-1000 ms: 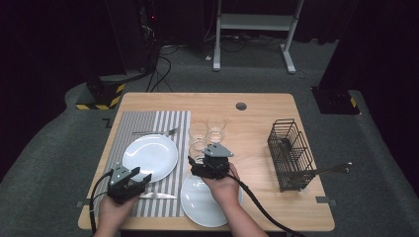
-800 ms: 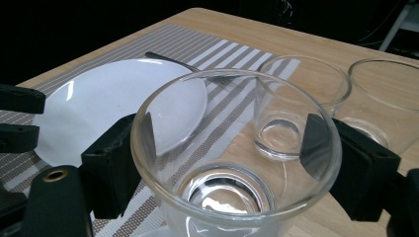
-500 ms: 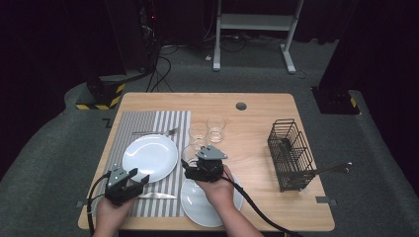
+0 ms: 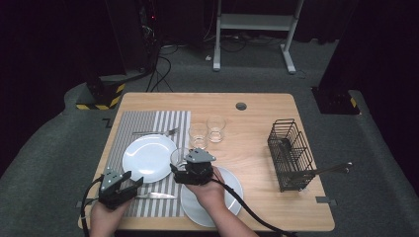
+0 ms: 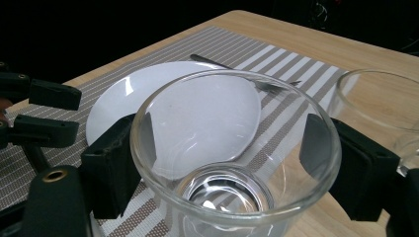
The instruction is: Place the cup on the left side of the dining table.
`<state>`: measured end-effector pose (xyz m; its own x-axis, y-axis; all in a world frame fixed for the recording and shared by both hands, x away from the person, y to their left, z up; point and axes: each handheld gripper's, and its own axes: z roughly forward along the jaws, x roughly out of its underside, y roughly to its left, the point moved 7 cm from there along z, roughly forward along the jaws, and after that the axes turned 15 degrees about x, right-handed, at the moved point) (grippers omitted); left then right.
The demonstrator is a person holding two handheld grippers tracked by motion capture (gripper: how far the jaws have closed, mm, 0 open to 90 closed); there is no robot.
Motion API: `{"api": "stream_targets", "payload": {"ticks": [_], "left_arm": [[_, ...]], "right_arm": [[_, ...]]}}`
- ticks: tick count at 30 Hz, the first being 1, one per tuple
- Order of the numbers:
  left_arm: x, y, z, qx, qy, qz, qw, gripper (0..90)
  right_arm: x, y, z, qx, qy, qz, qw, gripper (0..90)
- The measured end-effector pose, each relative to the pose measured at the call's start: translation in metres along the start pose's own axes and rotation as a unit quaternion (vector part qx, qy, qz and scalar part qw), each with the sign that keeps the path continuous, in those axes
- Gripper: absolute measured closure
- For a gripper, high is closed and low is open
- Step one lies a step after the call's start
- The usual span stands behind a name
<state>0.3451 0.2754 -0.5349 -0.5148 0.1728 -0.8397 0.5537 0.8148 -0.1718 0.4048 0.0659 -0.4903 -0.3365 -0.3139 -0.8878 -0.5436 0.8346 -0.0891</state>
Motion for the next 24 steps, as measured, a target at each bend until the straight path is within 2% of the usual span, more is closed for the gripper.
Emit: {"api": "stream_targets", "payload": {"ticks": [12, 24], "left_arm": [[0.0, 0.001, 0.001, 0.002, 0.001, -0.002, 1.0, 44.1], [0.0, 0.001, 0.001, 0.002, 0.0, -0.002, 1.0, 44.1]], "right_arm": [[0.004, 0.021, 0.008, -0.024, 0.008, -0.008, 0.9997, 18.3], [0.012, 0.032, 0.012, -0.038, 0.021, -0.007, 0.999, 18.3]]}}
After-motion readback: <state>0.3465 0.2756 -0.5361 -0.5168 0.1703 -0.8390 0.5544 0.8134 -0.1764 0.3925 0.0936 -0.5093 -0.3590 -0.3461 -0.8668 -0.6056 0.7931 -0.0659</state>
